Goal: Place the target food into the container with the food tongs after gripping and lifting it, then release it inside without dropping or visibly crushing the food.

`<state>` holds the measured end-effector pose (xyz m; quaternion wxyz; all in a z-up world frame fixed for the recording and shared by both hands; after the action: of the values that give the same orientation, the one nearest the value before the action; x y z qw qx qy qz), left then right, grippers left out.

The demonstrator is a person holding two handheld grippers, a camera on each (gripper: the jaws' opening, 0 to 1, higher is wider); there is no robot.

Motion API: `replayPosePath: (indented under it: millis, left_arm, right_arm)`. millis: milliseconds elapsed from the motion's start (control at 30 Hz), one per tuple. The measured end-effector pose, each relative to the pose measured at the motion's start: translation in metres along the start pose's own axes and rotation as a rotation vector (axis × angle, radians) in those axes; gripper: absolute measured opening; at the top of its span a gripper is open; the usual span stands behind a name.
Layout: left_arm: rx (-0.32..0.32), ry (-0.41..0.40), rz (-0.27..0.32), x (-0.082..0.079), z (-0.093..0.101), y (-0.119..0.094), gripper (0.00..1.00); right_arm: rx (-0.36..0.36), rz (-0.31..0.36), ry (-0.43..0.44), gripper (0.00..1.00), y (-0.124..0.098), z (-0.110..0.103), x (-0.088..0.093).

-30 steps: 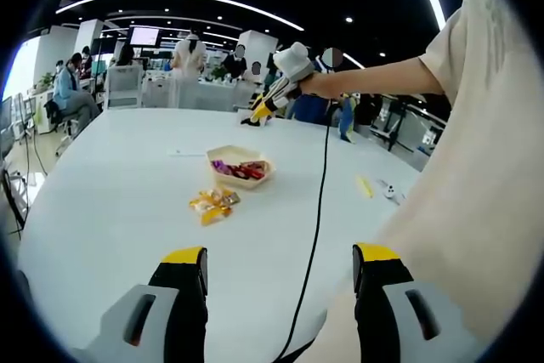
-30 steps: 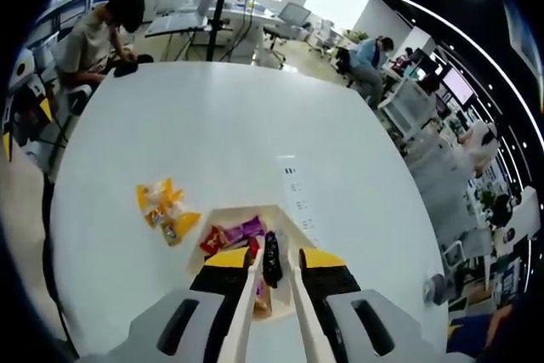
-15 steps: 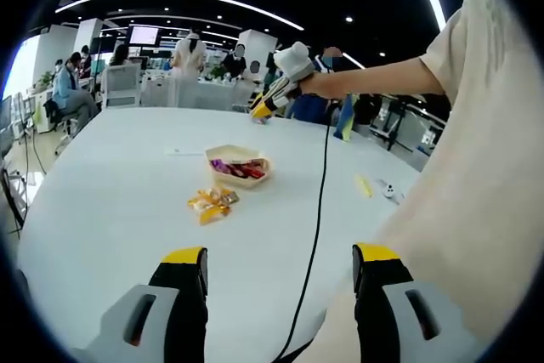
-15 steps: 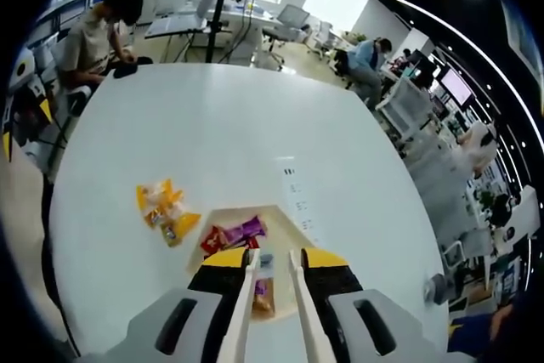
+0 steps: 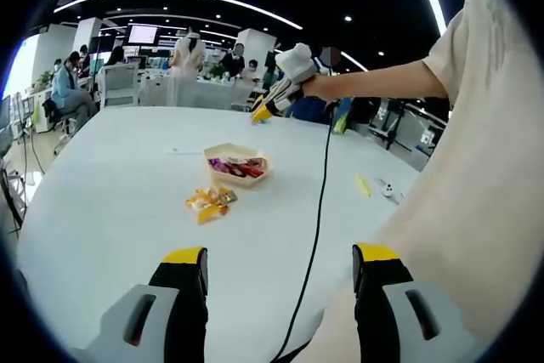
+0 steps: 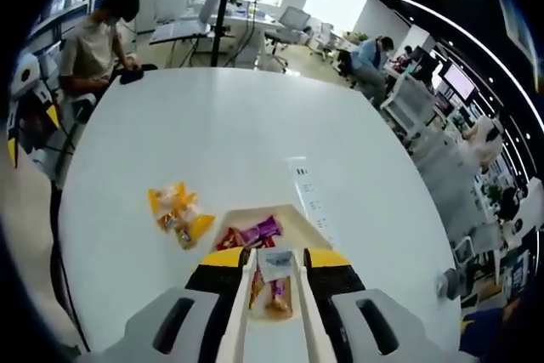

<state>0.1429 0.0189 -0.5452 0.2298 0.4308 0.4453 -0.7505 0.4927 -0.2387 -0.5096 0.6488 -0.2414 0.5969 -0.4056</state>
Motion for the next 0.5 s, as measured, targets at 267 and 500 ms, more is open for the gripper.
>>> replayPosePath:
  millis: [267,500]
  left_arm:
    - [0.001,0.002,0.001,0.000,0.000,0.000,0.69]
    - [0.000,0.003,-0.002,0.000,-0.001,-0.001,0.69]
  right_arm:
    - [-0.023,0.004,0.007,0.27,0.007,-0.010,0.003]
    - [-0.036,0.022,0.027,0.27,0.012,-0.019,0.002]
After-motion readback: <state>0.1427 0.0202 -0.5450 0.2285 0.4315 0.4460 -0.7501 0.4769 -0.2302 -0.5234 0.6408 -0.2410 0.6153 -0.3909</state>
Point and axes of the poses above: the point that each gripper's makers call its tool centre point, and the gripper's own axes: y roughly forward along the fingers, z roughly to its right, x roughly out of its underside, the point moved 10 cm from there along -y, roughly backward along the fingers, and after that the axes turned 8 degrees about -x, right-handed, at the moved point
